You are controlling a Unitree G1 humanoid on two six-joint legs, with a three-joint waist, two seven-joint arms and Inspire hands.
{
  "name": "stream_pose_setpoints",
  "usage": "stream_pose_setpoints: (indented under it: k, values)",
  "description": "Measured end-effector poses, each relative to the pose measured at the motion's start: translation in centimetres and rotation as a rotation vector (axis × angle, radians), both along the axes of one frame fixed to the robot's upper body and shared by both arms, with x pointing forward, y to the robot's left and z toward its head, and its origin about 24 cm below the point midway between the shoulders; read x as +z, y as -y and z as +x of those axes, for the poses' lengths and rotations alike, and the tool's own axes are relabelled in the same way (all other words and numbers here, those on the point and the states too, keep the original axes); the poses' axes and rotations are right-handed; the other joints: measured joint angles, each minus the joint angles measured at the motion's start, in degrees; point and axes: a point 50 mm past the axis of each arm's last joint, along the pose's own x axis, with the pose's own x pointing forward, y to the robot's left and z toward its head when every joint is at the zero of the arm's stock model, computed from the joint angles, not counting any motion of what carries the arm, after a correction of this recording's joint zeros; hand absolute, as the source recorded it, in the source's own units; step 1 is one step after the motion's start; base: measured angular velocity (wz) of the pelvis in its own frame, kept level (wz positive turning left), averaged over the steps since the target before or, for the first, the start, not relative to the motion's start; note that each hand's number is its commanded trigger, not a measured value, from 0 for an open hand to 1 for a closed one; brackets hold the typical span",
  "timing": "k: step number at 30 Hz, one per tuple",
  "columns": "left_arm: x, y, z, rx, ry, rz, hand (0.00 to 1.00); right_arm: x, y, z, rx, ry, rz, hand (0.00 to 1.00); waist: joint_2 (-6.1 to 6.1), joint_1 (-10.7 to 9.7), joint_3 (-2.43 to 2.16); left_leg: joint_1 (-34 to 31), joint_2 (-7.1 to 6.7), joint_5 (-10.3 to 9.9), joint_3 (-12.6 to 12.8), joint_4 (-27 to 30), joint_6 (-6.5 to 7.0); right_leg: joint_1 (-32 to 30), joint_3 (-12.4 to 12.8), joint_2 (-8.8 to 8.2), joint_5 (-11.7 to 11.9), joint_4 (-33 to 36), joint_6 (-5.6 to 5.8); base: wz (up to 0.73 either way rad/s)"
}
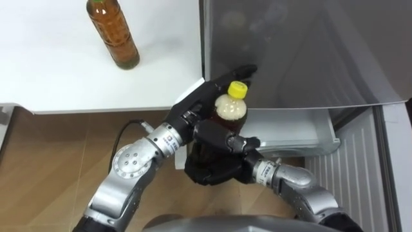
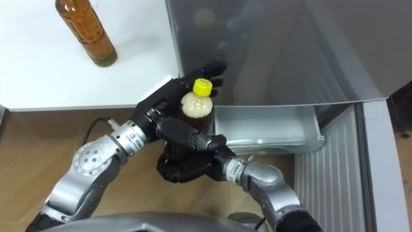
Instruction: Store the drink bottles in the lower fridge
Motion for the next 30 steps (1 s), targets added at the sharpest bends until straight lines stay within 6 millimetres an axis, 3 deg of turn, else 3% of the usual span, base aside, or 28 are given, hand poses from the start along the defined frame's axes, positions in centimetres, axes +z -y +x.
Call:
stream_pose_setpoints:
  k: [6, 9, 11, 14, 19, 30]
  values:
    - [2.7, 0.1, 0.3, -0.009, 0.113, -0.038, 0.0, -1.2, 1.0, -0.5, -0.057, -0.077, -0.006, 1.0, 0.18, 0.19, -0.03, -0.31, 0.04, 0.0, -0.09, 0.91, 0.0, -0.1, 0.12, 0.0, 0.0, 0.03, 0.0, 0.0]
    - [5.4, 0.3, 0.6, -0.03, 0.226, -0.105, 0.0, -1.3, 1.4, -0.5, -0.081, -0.087, -0.007, 1.0, 0.6, 0.25, 0.0, -1.11, 0.08, -0.02, -0.3, 1.11, -0.02, -0.5, 0.08, 0.06, 0.0, 0.06, -0.01, 0.03]
    - [7.2, 0.2, 1.1, -0.03, 0.297, -0.176, 0.0, -1.4, 1.6, -0.6, -0.088, -0.089, -0.01, 1.0, 1.5, 0.23, -0.31, -1.04, 0.05, -0.03, -0.48, 0.79, -0.02, -0.33, -0.03, 0.07, 0.01, 0.11, -0.01, 0.0]
    - [8.9, 0.1, 0.9, -0.03, 0.357, -0.267, 0.0, -1.6, 1.8, -1.0, -0.104, -0.104, -0.016, 1.0, 1.86, 0.52, -0.55, -0.52, 0.03, 0.09, -0.48, 0.12, -0.09, -0.23, 0.0, 0.09, 0.01, 0.12, -0.01, 0.0]
    - [10.0, -0.8, 1.2, 0.011, 0.373, -0.374, 0.0, -2.0, 2.3, -1.7, -0.146, -0.129, -0.019, 1.0, 1.44, 1.76, -0.36, -0.1, 0.12, 0.13, -0.32, -0.05, -0.12, -0.15, 0.13, 0.2, 0.01, 0.12, -0.01, -0.02]
    - [13.9, -4.3, 1.3, 0.175, 0.568, -0.387, 0.0, -2.4, 3.7, -2.3, -0.254, -0.154, -0.045, 1.0, 1.13, 3.6, -0.35, 2.06, 0.0, 0.13, -0.59, -0.31, -0.11, 2.15, -0.34, 0.05, 0.0, -0.2, 0.0, 0.03]
